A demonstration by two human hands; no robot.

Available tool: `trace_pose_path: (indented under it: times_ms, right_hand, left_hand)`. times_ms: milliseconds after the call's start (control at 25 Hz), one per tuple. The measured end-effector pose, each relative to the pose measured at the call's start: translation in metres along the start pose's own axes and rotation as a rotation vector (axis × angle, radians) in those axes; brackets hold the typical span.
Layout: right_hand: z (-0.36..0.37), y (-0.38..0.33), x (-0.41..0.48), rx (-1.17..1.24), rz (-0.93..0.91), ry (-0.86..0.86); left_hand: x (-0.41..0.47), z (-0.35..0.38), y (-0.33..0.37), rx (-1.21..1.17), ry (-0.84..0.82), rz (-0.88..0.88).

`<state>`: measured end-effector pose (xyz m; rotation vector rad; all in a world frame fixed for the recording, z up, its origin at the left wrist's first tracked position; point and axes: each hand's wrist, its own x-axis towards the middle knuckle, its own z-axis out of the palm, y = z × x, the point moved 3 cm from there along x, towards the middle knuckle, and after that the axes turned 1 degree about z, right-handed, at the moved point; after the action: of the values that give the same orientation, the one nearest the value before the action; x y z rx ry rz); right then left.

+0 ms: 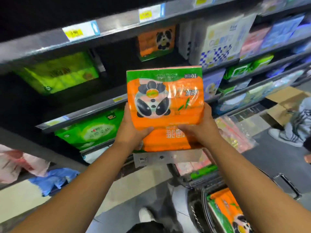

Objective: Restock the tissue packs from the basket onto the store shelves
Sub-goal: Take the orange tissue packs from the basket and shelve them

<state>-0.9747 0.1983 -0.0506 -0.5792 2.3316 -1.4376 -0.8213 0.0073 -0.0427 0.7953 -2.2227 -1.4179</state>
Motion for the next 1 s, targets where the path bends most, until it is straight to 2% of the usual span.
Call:
trace_pose_path:
  times_ms: [280,440,560,680,840,1000]
  right_hand:
    - [0.021,-0.053,0.07,-0.04,-0.035,-0.051]
    - [0.013,-0.06,0.114,-0.065,0.051,0.008]
    - [0.007,-0.056,0.15,-0.013,0.124,0.037]
    - [0.006,-0.053,0.192,0.049,0.123,-0.04]
    - [0.015,-0.052,0.244,0.083,0.099,-0.219]
    - [0.027,-0.056,0.285,0.121,0.108,-0.279]
  left_hand:
    - [0.072,-0.045,0.015,-0.029,-0.081,0.024]
    - [0.118,-0.041,0.021,-0.067,-0.138,-0.036]
    - [0.152,-0.038,0.015,-0.18,-0.101,-0.154]
    - [0.187,-0.032,0.019,-0.273,-0.091,-0.23]
    - [0.239,-0.026,0.015,-0.189,-0.02,-0.268]
    - [0.28,-0.026,0.001,-0.157,0.114,-0.37]
